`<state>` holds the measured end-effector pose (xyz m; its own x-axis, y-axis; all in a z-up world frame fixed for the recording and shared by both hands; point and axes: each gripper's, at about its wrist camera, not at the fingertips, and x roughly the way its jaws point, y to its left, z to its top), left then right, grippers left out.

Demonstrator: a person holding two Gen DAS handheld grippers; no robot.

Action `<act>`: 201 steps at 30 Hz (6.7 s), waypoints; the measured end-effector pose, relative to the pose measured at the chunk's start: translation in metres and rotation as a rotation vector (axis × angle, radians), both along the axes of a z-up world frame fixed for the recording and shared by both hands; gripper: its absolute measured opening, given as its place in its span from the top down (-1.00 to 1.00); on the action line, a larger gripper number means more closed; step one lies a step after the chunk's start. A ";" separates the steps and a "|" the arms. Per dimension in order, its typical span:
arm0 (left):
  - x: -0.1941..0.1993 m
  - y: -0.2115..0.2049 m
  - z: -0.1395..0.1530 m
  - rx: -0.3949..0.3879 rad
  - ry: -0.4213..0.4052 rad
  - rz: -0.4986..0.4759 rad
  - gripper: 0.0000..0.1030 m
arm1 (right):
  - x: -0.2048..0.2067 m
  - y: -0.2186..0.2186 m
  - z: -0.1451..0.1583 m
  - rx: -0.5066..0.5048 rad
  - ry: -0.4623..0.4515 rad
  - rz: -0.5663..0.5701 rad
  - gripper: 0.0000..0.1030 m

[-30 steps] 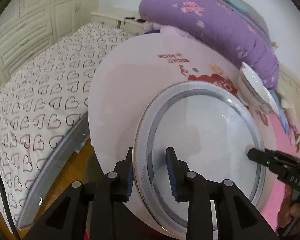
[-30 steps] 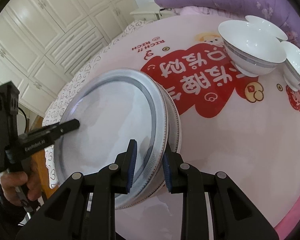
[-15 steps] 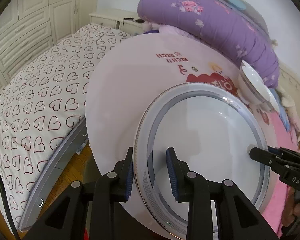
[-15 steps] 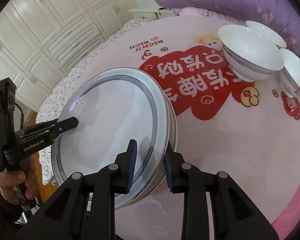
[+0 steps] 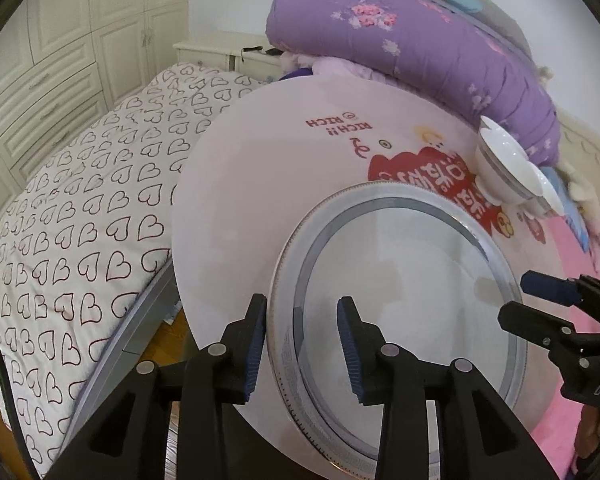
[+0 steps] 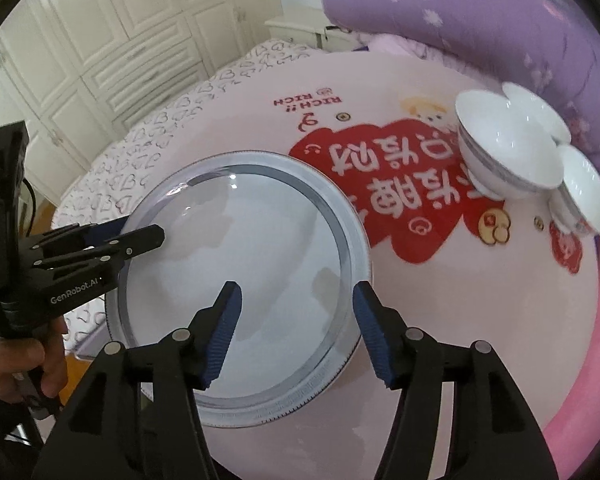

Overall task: Organize plates and bowls
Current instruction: 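Open both grippers and lift them off the plate stack rim, then close the left gripper on a white bowl rim while the right gripper grasps another bowl rim, then carry the held white bowls with both grippers toward the plate stack, then set the bowls down on the table and open both grippers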

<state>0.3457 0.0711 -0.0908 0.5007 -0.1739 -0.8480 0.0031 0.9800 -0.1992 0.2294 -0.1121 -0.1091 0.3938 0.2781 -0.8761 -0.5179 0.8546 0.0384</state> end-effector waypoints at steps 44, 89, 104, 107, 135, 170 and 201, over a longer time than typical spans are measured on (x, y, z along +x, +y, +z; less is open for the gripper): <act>0.001 -0.042 0.133 -0.116 -0.235 -0.075 -0.98 | 0.028 -0.140 0.114 0.317 -0.245 -0.344 -1.00; 0.264 -0.192 -0.008 -0.196 0.208 -0.183 -0.34 | 0.169 -0.192 0.008 0.518 0.214 -0.553 -0.24; 0.292 -0.208 -0.044 -0.290 0.281 -0.167 0.86 | 0.181 -0.207 -0.008 0.503 0.178 -0.630 0.66; 0.285 -0.204 -0.043 -0.292 0.272 -0.148 0.86 | 0.178 -0.204 -0.008 0.491 0.173 -0.616 0.67; 0.153 -0.187 0.034 -0.234 0.201 -0.236 0.85 | 0.081 -0.194 0.034 0.480 0.147 -0.540 0.67; 0.073 -0.212 -0.004 -0.162 0.311 -0.303 0.84 | 0.012 -0.205 -0.009 0.378 0.223 -0.555 0.67; 0.090 -0.216 0.042 -0.152 0.077 -0.328 -0.78 | 0.029 -0.240 0.034 0.415 0.029 -0.607 -1.00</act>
<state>0.4359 -0.1453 -0.0490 0.3338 -0.4412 -0.8330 0.2912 0.8887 -0.3541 0.2582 -0.3516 -0.0748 0.5625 0.3294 -0.7584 0.0481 0.9026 0.4277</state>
